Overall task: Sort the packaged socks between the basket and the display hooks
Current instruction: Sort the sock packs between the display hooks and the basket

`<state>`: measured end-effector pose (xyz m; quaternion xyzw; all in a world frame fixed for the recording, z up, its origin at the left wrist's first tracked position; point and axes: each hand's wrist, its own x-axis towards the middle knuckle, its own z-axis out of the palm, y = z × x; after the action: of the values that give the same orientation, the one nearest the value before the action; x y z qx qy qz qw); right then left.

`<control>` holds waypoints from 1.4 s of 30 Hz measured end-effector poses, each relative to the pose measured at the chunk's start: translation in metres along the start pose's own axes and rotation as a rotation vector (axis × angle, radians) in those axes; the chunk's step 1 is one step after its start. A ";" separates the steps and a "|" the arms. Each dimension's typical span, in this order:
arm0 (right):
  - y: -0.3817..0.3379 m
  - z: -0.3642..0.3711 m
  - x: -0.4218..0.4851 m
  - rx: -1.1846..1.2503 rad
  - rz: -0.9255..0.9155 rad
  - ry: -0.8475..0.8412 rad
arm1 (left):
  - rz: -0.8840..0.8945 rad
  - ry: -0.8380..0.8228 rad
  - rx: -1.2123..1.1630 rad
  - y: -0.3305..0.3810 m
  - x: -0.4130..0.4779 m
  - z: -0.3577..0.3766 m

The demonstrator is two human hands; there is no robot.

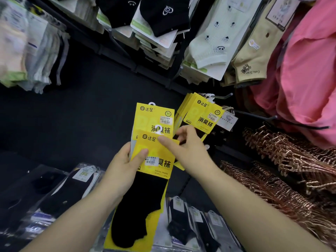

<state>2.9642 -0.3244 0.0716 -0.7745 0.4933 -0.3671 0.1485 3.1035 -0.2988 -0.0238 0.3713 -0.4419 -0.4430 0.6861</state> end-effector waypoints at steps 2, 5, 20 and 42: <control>0.003 0.004 -0.004 0.040 0.000 0.048 | 0.011 0.000 -0.016 0.001 -0.001 0.001; 0.007 -0.003 -0.003 0.123 0.083 0.018 | 0.000 0.007 -0.028 -0.001 -0.001 0.002; 0.013 -0.083 0.077 0.376 0.174 0.425 | 0.013 0.174 0.280 -0.001 0.007 -0.019; -0.022 -0.015 0.012 0.325 0.059 -0.029 | -0.038 -0.130 0.210 -0.003 0.003 -0.010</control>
<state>2.9708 -0.3228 0.1007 -0.7307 0.4479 -0.4263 0.2896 3.1126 -0.3014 -0.0291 0.4197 -0.5223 -0.4304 0.6049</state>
